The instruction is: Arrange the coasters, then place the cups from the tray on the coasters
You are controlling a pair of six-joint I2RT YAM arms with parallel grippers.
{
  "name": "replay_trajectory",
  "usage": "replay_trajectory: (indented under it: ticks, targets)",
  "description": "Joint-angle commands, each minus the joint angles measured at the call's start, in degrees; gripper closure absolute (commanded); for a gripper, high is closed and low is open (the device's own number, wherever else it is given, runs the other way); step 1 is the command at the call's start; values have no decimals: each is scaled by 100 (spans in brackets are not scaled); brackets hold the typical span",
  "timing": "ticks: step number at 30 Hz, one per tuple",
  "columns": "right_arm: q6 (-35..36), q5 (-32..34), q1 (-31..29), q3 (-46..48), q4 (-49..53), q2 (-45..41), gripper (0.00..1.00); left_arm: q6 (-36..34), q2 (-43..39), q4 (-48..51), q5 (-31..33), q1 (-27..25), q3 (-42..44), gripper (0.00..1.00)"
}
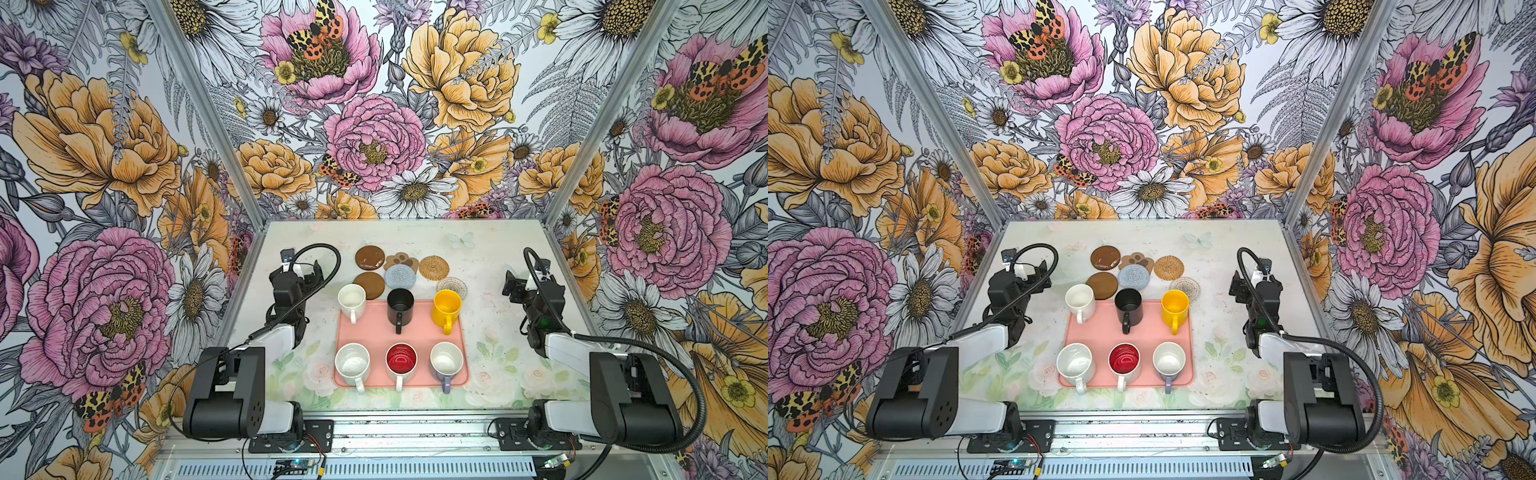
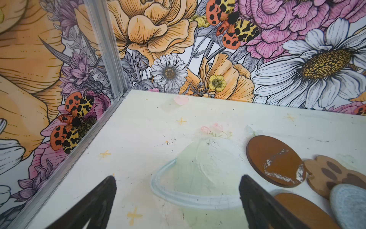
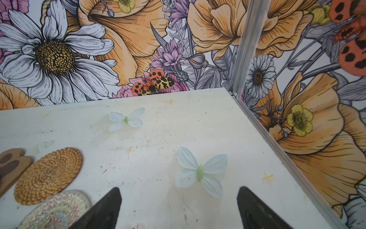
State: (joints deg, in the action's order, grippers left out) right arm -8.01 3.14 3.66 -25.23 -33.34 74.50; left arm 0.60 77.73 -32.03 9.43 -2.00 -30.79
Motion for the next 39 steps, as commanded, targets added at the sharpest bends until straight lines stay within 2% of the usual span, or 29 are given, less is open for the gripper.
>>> replay_trajectory:
  ticks: [1, 4, 6, 9, 12, 16, 21, 25, 39]
  targets:
    - [-309, -229, -91, -878, 1886, -486, 11, 193, -428, 1234, -48, -137, -386, 3]
    - [-413, -453, -315, -1692, 3345, -475, 16, 579, -741, 2015, -586, -294, -813, 6]
    - [-517, -614, -492, -2090, 3931, -325, 19, 816, -891, 2374, -1026, -427, -1080, 8]
    - [-721, -1152, -751, -2530, 4499, -7, 25, 1150, -1043, 2703, -1531, -701, -1372, 9]
    - [-881, -1614, -1013, -3006, 4985, 447, 31, 1556, -1081, 3229, -1586, -1028, -1668, 10]
    - [-813, -1535, -1448, -3503, 5494, 1103, 34, 1501, -994, 3701, -1879, -1382, -1933, 11]
    - [-850, -1467, -1763, -3929, 5723, 1865, 36, 1457, -1044, 3735, -1788, -1549, -1837, 11]
    - [-912, -1566, -1829, -4402, 6025, 2501, 45, 1545, -1106, 3602, -1737, -1543, -1765, 11]
    - [-906, -1336, -1880, -5186, 6728, 3552, 57, 1837, -1266, 2897, -1676, -1608, -1490, 11]
